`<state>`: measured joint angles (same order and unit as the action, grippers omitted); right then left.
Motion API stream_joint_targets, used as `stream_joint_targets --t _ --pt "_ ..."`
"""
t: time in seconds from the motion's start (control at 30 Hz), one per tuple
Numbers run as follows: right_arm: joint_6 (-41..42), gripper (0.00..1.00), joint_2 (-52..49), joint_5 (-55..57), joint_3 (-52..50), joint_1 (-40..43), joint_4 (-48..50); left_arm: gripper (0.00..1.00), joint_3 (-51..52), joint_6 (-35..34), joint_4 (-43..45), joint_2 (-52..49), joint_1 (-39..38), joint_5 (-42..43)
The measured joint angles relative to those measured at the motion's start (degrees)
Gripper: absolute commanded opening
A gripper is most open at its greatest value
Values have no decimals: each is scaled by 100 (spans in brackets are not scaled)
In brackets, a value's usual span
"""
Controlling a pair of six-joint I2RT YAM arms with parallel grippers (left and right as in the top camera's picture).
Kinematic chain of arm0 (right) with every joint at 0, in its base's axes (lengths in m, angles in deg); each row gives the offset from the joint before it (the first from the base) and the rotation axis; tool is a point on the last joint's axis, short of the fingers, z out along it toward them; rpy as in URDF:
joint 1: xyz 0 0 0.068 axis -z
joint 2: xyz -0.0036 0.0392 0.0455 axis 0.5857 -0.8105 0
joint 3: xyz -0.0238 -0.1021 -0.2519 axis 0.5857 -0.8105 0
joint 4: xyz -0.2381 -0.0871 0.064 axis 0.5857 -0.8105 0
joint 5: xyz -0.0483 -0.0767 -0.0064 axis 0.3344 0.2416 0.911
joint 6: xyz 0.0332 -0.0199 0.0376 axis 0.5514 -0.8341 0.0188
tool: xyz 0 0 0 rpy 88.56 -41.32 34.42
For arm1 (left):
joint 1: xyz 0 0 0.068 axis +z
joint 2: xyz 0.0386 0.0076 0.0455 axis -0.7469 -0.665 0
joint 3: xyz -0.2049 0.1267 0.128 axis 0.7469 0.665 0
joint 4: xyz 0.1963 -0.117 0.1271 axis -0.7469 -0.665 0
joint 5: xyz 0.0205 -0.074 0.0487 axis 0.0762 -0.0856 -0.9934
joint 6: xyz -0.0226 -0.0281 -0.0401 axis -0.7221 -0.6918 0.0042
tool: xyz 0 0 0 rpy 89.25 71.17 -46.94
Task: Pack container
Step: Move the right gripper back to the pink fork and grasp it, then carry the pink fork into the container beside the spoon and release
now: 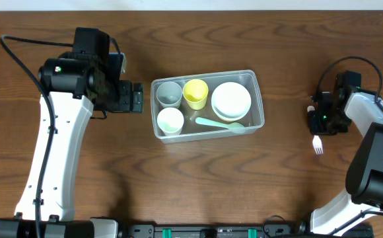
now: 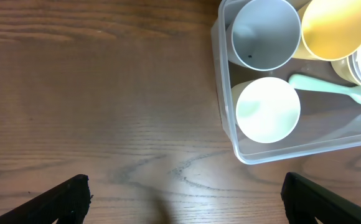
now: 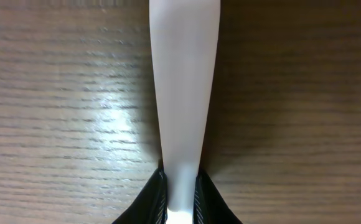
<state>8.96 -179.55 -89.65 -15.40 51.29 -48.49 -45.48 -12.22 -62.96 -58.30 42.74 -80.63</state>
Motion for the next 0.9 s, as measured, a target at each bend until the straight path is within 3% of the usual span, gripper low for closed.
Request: stream_joint_targets --t 0.3,0.57,0.77,0.9 --pt "-188 1 918 -603 586 -466 -310 98 0 0 2 0 0 0" --pt "-1585 1 2594 -1071 1486 -2308 -361 98 0 0 0 0 0 0" --pt "-2826 1 2452 -1172 1397 -3705 -693 98 0 0 2 0 0 0" --pt "-3178 4 2035 -1185 1327 -4135 -723 98 0 0 2 0 0 0"
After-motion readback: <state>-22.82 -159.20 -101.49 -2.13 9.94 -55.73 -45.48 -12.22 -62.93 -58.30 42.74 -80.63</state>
